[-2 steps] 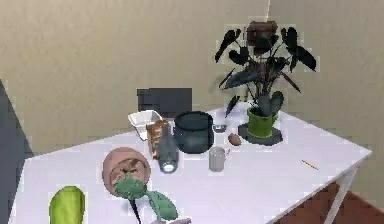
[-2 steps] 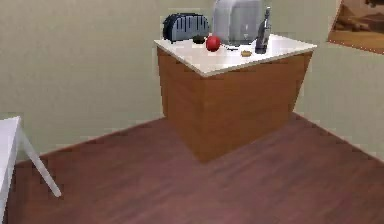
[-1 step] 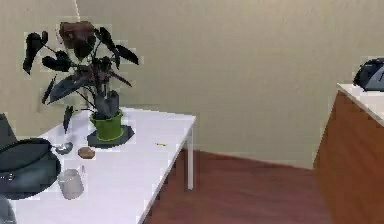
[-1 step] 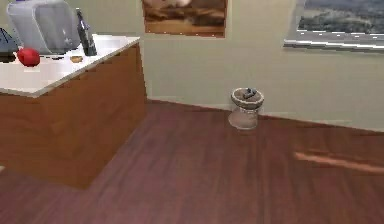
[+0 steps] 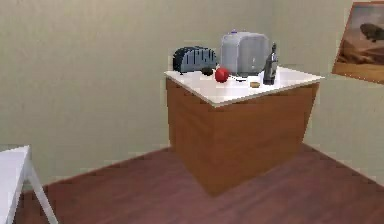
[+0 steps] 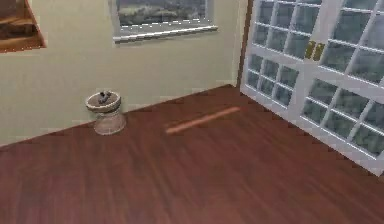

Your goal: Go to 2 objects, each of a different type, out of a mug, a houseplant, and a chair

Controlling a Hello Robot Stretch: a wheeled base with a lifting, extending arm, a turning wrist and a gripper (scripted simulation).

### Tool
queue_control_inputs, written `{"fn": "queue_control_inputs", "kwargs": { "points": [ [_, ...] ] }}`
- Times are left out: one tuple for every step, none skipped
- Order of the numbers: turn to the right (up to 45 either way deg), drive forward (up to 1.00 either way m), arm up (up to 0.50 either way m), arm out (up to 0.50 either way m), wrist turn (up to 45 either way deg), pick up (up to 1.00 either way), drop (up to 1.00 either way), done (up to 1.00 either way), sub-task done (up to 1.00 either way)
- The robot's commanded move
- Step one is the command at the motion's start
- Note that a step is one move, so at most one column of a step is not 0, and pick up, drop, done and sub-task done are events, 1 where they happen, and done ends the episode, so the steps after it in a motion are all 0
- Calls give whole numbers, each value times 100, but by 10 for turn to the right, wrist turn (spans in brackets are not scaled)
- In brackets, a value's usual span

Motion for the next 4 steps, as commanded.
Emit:
{"fn": "queue_control_inputs", "kwargs": {
  "points": [
    [450, 0, 0, 0, 0, 0, 0, 0, 0],
    [240, 0, 0, 0, 0, 0, 0, 0, 0],
    [0, 15, 0, 0, 0, 0, 0, 0, 0],
    [-450, 0, 0, 0, 0, 0, 0, 0, 0]
  ]
}}
